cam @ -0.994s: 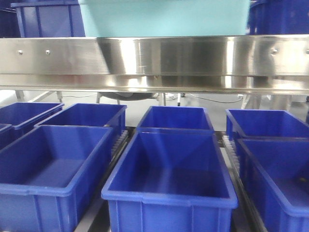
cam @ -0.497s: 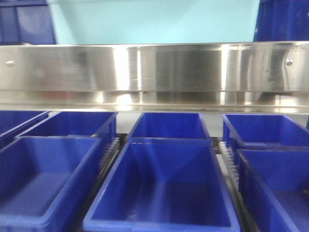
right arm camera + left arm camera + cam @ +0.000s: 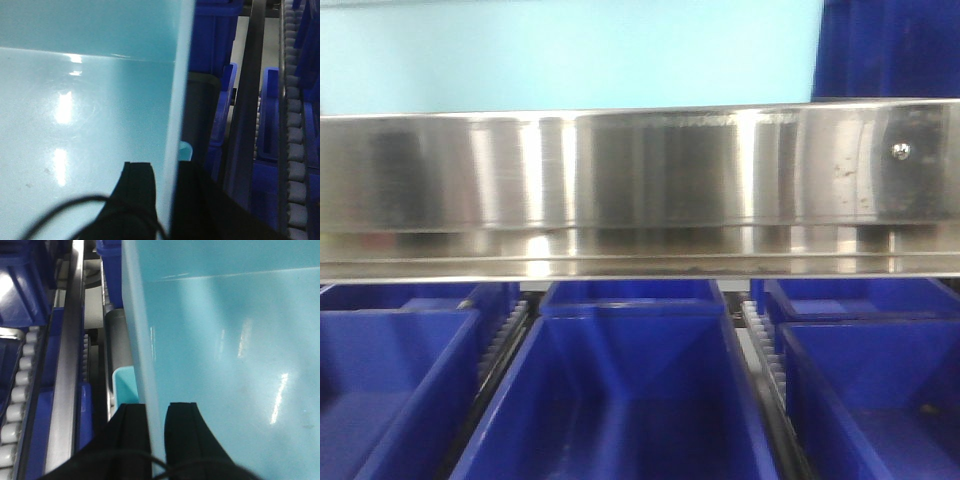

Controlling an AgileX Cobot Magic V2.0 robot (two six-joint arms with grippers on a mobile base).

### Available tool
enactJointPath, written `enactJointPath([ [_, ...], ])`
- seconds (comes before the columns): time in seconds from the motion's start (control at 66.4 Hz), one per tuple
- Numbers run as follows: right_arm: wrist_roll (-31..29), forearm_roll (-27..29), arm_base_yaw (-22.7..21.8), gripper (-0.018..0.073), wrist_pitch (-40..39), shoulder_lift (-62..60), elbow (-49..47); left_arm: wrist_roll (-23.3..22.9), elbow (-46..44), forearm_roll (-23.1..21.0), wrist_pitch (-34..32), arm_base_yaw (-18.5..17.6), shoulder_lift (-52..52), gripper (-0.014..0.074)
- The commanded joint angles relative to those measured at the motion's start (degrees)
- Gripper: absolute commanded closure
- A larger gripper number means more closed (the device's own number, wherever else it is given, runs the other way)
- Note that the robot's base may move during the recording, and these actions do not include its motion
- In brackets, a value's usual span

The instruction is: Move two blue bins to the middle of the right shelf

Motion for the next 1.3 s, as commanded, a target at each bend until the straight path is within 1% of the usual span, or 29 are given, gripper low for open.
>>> enactJointPath([
  [0.0, -0.63, -0.28, -0.14, 0.0713, -2.63, -0.42, -0.59, 0.76, -0.71, -1.03, -1.94, -0.25, -0.61, 0.0707],
  [1.28, -0.63, -0.28, -0.14, 0.0713, -2.63, -0.42, -0.59, 0.76, -0.71, -1.03, -1.94, -0.25, -0.61, 0.0707],
])
